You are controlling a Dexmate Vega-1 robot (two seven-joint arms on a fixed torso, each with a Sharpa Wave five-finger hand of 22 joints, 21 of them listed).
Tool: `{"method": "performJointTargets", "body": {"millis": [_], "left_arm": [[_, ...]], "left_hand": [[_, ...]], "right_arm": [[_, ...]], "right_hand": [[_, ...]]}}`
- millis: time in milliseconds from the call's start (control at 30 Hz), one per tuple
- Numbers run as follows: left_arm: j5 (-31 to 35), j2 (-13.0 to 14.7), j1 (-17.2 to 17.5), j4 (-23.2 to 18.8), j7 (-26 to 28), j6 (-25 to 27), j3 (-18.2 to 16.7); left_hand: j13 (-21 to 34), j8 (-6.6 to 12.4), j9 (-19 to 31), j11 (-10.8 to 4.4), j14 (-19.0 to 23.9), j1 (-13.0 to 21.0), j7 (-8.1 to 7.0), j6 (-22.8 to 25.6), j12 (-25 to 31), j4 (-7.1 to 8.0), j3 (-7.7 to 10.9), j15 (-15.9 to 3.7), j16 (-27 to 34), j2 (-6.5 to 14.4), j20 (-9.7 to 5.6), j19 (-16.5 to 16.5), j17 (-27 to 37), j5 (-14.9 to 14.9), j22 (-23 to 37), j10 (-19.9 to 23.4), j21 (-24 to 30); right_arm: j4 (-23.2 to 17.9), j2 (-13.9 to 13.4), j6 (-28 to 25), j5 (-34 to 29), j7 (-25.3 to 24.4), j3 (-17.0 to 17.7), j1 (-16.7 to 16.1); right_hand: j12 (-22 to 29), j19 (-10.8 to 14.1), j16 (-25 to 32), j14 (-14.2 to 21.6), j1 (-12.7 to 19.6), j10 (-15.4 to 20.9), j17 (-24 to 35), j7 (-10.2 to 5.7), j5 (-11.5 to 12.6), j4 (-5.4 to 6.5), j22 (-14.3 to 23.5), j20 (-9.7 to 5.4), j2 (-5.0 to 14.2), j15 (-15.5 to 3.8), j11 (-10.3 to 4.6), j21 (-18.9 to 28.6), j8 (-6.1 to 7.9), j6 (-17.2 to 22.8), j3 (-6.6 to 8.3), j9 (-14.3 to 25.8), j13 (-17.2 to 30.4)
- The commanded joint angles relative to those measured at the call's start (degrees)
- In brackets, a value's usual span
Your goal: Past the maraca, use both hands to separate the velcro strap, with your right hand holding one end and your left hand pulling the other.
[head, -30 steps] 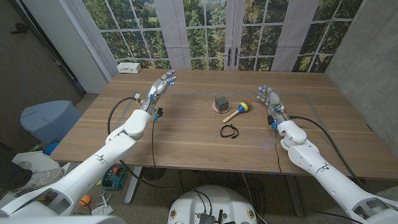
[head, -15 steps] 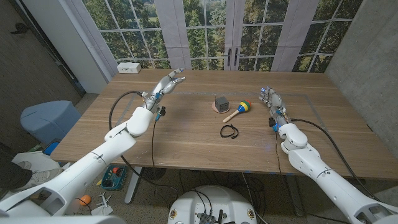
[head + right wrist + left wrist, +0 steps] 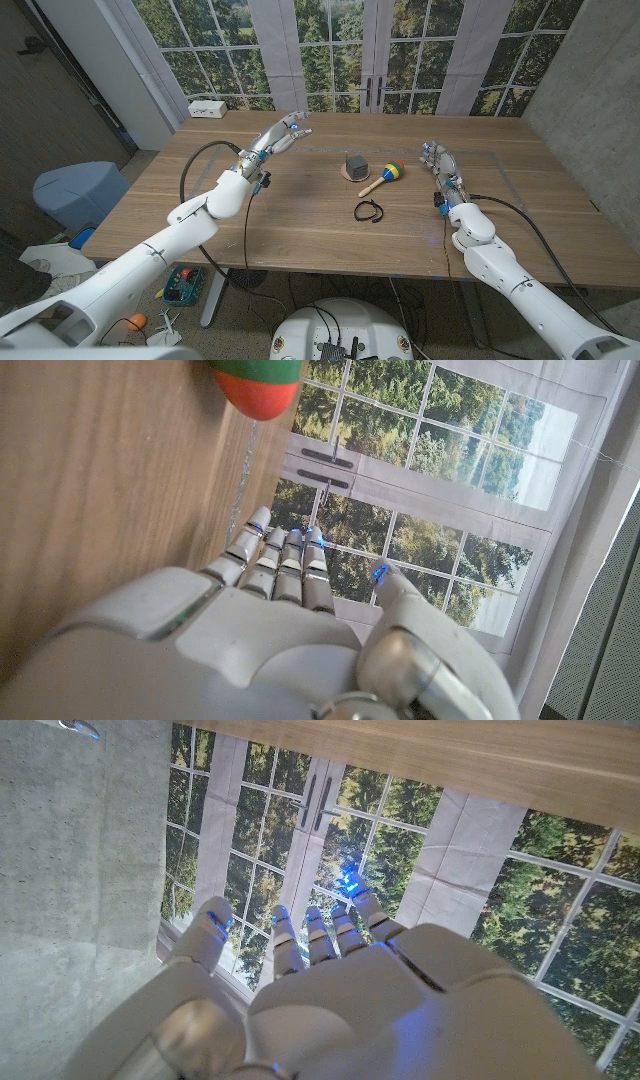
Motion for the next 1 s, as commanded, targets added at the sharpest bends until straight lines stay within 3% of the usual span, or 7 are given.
{"method": "performJointTargets", "body": {"millis": [33, 400, 1000], "left_arm": [[8.6, 1.9, -0.3, -3.4, -0.8, 0.6, 1.3], [12.2, 2.9, -0.5, -5.1, -1.8, -0.3, 1.5], [19.9, 5.1, -0.4, -9.3, -3.9, 0.4, 2.2]], "left_hand": [[0.2, 0.36, 0.3, -0.67, -0.3, 0.8, -0.71, 1.1, -0.2, -0.51, 0.04, -2.01, -0.1, -0.1, 0.87, -0.1, 0.1, -0.1, 0.3, 0.2, -0.5], [0.2, -0.06, 0.3, -0.96, -0.3, 1.1, -0.55, 0.9, -0.2, -0.46, -0.03, -1.96, -0.1, 0.5, 1.09, 0.0, 0.2, 0.0, 0.4, 0.2, -0.8], [0.3, -1.06, 0.4, -1.71, -1.8, 1.4, -1.89, -0.2, -0.6, -1.22, -1.21, -1.53, -0.5, -1.5, 1.72, -0.7, 0.1, -0.3, 0.4, -0.9, -2.5]], "right_arm": [[-1.6, 0.2, 1.2, -0.6, -1.7, 0.8, -2.4], [-3.0, 0.3, 1.8, -0.9, -2.9, 1.4, -4.0], [-4.6, 0.7, 4.4, -1.8, -4.6, 2.5, -7.1]], "right_hand": [[0.3, 0.5, 0.4, 0.5, 0.1, 0.5, 0.2, 0.04, -0.1, -0.31, 0.1, -1.11, 0.54, 0.06, 0.13, -0.2, 0.31, 0.7, 0.21, 0.2, 0.1], [0.3, 0.7, 0.5, 0.5, 0.2, 0.6, 0.2, 0.04, -0.2, -0.58, 0.1, -1.04, 0.55, -0.01, 0.06, -0.5, 0.26, 0.9, 0.31, 0.2, 0.0], [0.3, 0.8, 0.5, 0.5, 0.3, 0.9, 0.1, 0.09, -0.3, -0.88, 0.1, -0.97, 0.56, 0.04, 0.06, -0.8, 0.24, 1.1, 0.42, 0.2, 0.0]]}}
